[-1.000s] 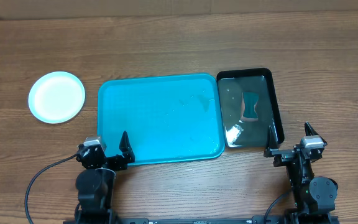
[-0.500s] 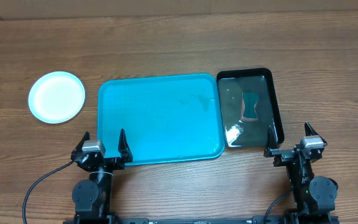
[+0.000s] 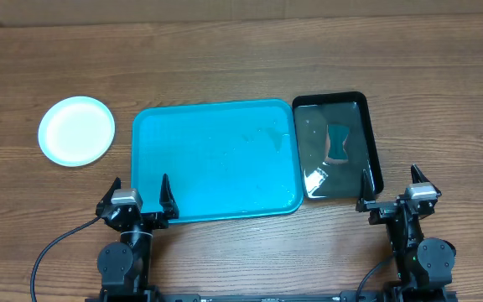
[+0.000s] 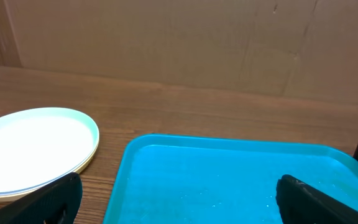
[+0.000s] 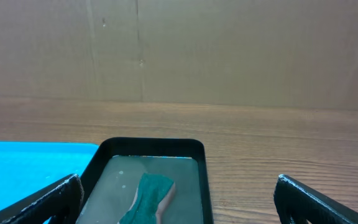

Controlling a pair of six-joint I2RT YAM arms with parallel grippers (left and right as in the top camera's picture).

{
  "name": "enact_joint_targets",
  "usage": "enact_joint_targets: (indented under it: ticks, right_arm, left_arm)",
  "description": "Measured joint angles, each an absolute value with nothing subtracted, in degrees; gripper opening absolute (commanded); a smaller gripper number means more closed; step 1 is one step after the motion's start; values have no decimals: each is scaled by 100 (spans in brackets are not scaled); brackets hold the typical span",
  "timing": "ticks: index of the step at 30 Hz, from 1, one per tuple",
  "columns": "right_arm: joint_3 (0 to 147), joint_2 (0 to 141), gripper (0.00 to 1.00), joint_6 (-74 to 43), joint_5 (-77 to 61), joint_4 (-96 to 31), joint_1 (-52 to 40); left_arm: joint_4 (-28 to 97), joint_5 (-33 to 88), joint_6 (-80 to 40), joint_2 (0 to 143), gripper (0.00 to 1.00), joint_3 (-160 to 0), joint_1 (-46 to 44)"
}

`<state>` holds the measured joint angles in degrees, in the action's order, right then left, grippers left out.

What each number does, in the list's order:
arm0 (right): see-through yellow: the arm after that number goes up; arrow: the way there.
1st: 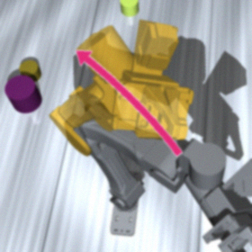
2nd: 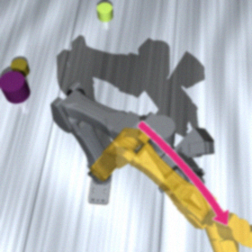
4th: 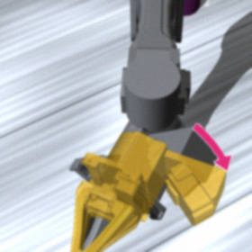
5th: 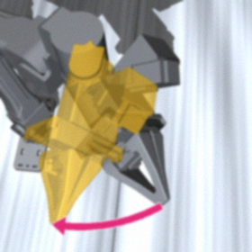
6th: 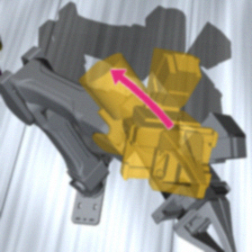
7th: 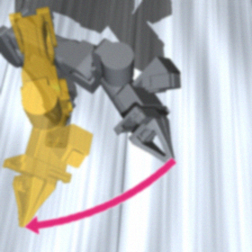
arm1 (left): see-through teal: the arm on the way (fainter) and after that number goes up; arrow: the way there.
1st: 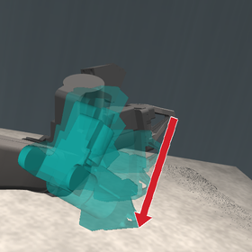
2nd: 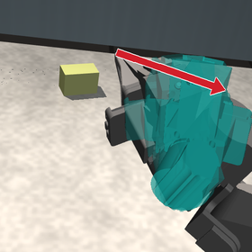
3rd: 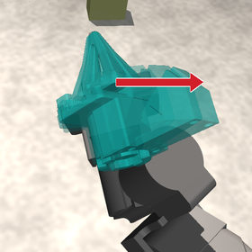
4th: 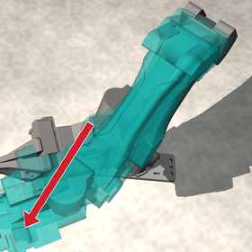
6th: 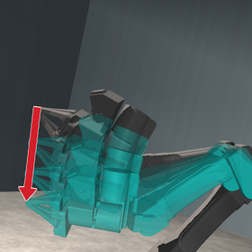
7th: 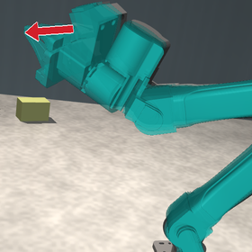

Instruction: Clean dirty plates on tray and stack at the side

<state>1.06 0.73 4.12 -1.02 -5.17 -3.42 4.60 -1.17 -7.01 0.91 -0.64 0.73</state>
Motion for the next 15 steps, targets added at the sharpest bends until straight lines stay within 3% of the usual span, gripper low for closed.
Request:
enact_joint_targets:
  ticks: [15]
  right_arm:
    - [106, 73, 100, 412, -99, -517, -342]
  left_arm:
    - [460, -117, -701, 91, 100, -64, 73]
